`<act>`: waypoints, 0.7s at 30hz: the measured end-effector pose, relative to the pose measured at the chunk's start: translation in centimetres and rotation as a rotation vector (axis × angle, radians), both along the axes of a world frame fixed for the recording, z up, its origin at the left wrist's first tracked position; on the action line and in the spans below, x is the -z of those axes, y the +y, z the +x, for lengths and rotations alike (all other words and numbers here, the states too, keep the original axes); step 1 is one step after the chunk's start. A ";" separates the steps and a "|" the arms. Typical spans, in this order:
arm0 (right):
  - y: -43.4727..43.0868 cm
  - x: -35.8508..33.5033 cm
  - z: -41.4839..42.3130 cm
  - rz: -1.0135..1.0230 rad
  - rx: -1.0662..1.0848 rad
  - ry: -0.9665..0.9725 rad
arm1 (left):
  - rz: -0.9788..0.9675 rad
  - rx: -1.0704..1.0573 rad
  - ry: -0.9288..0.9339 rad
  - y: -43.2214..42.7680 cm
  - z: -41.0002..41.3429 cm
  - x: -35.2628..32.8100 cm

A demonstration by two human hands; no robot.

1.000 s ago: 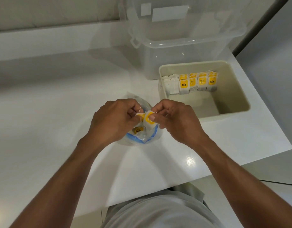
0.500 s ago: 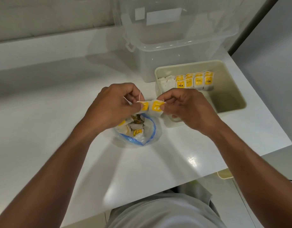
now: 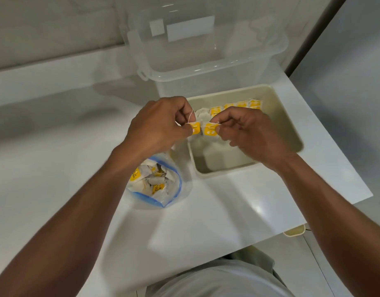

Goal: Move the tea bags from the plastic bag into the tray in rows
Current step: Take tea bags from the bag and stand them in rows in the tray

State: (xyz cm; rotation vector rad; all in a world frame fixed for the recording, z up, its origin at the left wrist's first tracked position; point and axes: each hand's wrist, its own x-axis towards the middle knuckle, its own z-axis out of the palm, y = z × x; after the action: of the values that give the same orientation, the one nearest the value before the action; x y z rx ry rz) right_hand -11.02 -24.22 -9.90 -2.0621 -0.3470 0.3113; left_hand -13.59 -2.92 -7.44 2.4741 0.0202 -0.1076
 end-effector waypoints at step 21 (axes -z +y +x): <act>0.0 3.9 8.7 -0.583 -0.519 -0.015 | 0.615 0.102 0.083 -3.4 4.4 3.5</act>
State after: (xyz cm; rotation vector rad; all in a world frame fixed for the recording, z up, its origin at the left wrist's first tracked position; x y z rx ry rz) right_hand -2.31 -24.19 -13.84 -2.5155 -0.8883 0.7843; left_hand -9.16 -6.33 -10.95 3.0835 -0.0444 -0.2838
